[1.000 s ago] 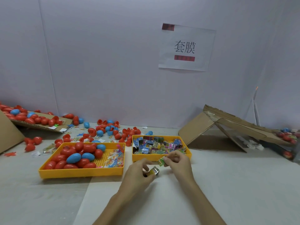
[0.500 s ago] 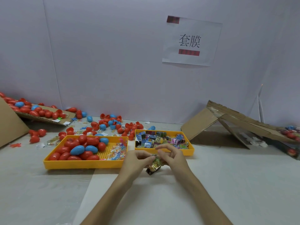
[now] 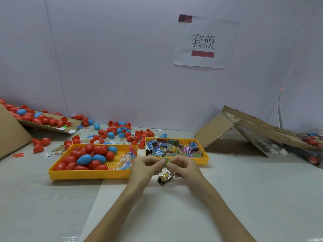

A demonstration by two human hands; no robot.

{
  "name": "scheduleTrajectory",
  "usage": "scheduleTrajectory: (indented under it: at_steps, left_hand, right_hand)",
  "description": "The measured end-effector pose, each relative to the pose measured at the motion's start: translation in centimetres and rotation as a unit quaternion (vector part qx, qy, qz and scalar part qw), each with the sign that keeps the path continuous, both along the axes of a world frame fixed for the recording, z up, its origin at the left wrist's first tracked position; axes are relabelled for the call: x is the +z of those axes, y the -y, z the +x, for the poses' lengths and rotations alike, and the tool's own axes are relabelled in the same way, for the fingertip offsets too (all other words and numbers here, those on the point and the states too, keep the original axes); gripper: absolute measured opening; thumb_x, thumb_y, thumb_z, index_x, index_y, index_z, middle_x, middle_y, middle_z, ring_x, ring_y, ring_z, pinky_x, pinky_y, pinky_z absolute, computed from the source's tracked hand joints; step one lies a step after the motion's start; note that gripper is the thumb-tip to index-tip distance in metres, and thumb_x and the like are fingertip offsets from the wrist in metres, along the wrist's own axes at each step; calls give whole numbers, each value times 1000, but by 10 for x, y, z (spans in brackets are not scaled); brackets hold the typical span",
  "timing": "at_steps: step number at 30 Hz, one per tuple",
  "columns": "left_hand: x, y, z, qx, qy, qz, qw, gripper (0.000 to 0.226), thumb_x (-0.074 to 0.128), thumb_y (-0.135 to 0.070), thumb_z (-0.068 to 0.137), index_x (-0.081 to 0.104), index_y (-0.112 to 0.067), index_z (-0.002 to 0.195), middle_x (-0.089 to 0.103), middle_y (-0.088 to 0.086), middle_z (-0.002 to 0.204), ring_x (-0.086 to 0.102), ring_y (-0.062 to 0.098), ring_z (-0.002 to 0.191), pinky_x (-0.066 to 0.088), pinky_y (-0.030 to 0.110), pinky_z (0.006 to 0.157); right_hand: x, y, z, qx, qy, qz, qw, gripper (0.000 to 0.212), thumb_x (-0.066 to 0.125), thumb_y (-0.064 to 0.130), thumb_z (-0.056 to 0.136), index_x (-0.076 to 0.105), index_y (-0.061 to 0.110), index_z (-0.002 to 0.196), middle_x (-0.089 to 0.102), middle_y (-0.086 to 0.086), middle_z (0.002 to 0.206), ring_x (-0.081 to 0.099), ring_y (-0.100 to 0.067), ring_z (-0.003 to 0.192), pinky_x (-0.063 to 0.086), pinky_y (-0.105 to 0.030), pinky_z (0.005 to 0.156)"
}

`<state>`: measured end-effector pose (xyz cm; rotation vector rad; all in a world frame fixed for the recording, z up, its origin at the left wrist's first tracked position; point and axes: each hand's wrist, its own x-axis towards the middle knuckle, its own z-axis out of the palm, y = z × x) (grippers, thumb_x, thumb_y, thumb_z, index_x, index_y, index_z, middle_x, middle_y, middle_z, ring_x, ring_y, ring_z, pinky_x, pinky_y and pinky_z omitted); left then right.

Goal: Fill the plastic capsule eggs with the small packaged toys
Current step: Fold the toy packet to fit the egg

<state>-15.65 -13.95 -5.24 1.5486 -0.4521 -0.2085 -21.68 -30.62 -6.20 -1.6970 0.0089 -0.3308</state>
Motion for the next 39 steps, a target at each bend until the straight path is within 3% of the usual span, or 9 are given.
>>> scheduleTrajectory:
  at_steps: [7,11,16,19,26,33,39]
  left_hand:
    - [4,-1,-4,-45,-13,-11,999,15,79,-5,84,77,-8,98,78,8,82,75,19,77,58,21,68]
    - [3,-1,-3,-37,-13,3,999,18,78,-1,83,75,-13,96,77,8,79,75,19,75,59,22,67]
    - [3,-1,-1,-11,-11,-6,1000,11,69,-5,92,74,-15,91,75,3,74,72,15,68,58,23,64]
    - [4,0,-3,-8,0,-5,1000,14,67,-6,93,75,-17,89,74,0,71,72,14,69,59,24,64]
    - [4,-1,-4,-39,-4,-13,999,12,69,-3,92,75,-12,97,77,4,80,76,21,77,61,25,69]
    - [1,2,-3,41,121,47,991,15,71,-8,91,72,-23,90,74,-2,76,72,12,64,60,25,61]
    - [1,3,-7,37,188,51,980,19,75,-7,88,70,-25,85,72,-6,69,70,8,64,56,19,61]
  right_hand:
    - [2,3,1,11,-13,113,993,5,76,20,75,72,19,73,63,0,71,59,-13,65,46,-23,61]
    - [0,4,2,32,-12,137,990,6,76,13,76,70,13,76,64,-2,73,58,-16,68,51,-30,71]
    - [0,-1,0,56,-34,83,994,6,76,15,75,71,16,79,62,-7,78,59,-22,77,50,-35,76]
    - [0,-6,-1,79,-50,70,993,7,75,20,79,70,24,75,62,-3,76,62,-19,76,50,-30,72]
    - [7,-4,-3,22,-24,73,997,19,69,35,85,78,18,85,66,-1,79,61,-12,73,50,-23,64]
    - [10,-5,-6,52,-31,63,996,13,74,30,86,78,19,80,65,6,77,59,-11,78,49,-23,67]
    - [9,-8,-5,38,-36,12,999,16,70,31,91,78,24,79,68,6,80,60,-16,88,49,-25,71]
